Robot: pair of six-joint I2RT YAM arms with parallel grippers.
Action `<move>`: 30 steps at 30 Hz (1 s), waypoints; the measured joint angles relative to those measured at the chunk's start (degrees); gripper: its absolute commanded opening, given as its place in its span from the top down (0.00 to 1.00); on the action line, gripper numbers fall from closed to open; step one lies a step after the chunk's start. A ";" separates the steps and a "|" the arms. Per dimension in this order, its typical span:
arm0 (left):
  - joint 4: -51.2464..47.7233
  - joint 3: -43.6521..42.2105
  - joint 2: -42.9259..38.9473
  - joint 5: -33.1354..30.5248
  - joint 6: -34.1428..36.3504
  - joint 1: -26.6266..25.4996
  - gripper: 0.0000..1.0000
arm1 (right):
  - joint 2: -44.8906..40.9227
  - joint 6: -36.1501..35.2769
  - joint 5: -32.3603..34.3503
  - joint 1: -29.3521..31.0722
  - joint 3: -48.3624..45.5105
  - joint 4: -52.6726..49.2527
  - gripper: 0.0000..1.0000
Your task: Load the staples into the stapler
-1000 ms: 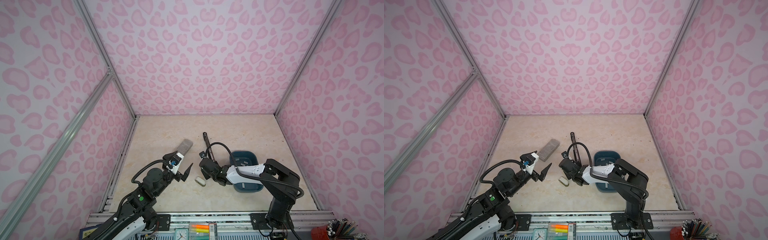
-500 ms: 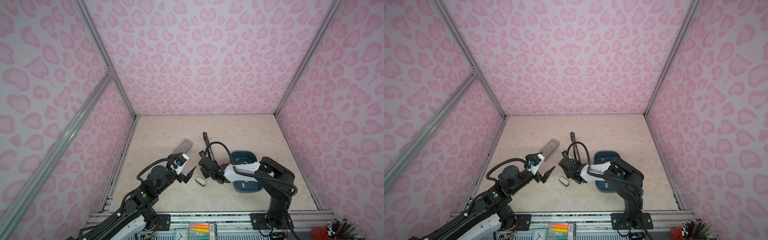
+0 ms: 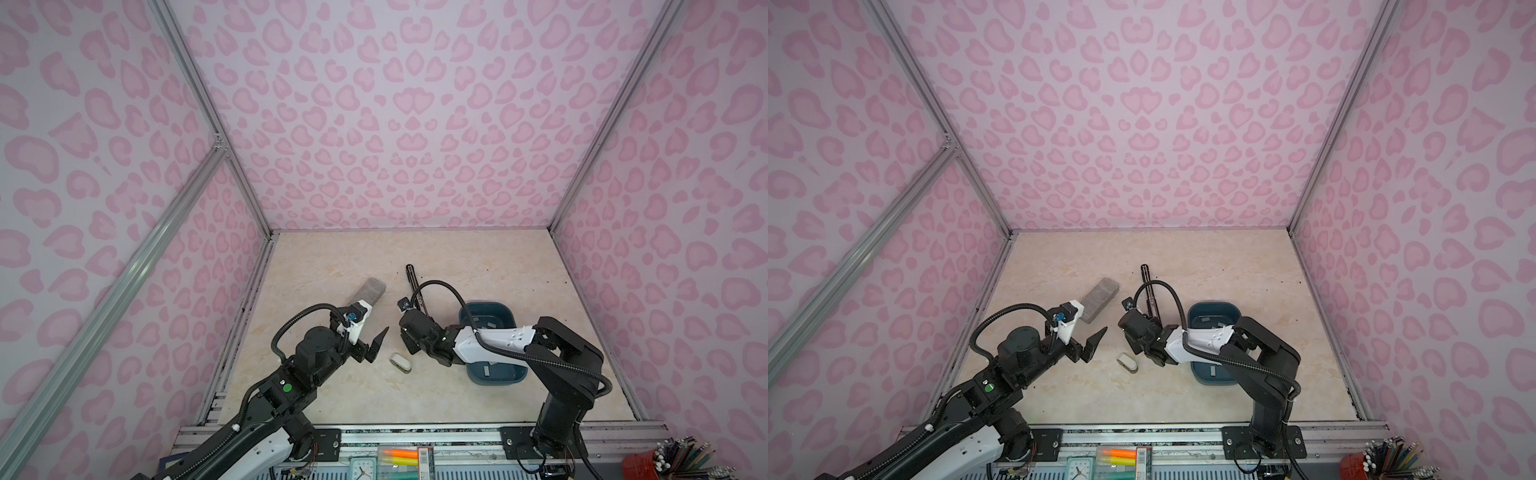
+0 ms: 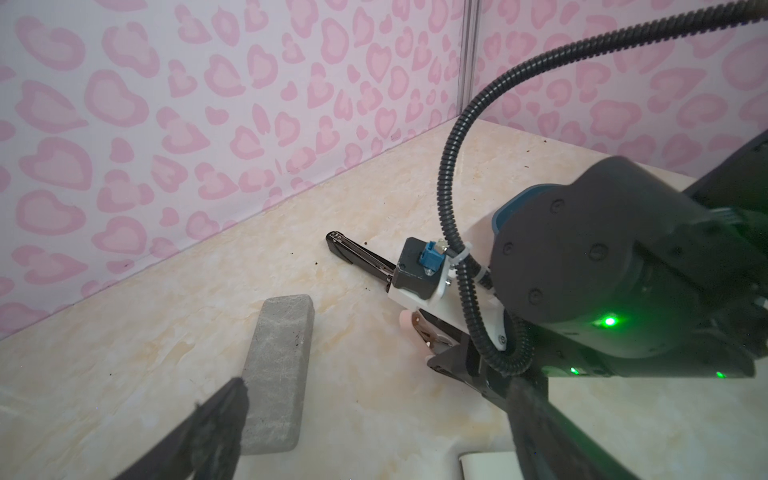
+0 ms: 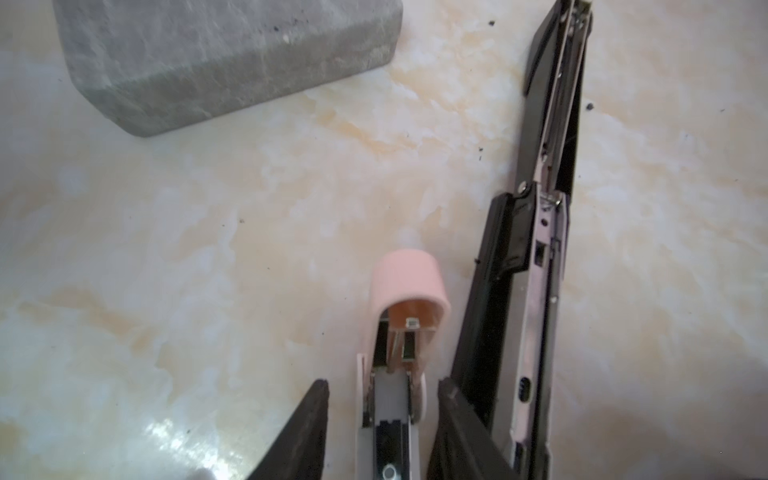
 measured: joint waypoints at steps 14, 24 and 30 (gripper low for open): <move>-6.05 12.59 13.57 -19.28 -21.33 0.04 0.02 | -24.13 -6.40 5.14 -3.50 -13.86 3.43 0.51; -7.74 20.46 25.77 -13.35 -18.29 -0.11 0.02 | -31.30 -8.74 4.61 -16.87 -26.14 8.28 0.47; -8.39 18.78 24.22 -15.85 -12.87 -4.15 0.02 | -34.07 -7.19 1.99 -20.28 -31.36 14.86 0.40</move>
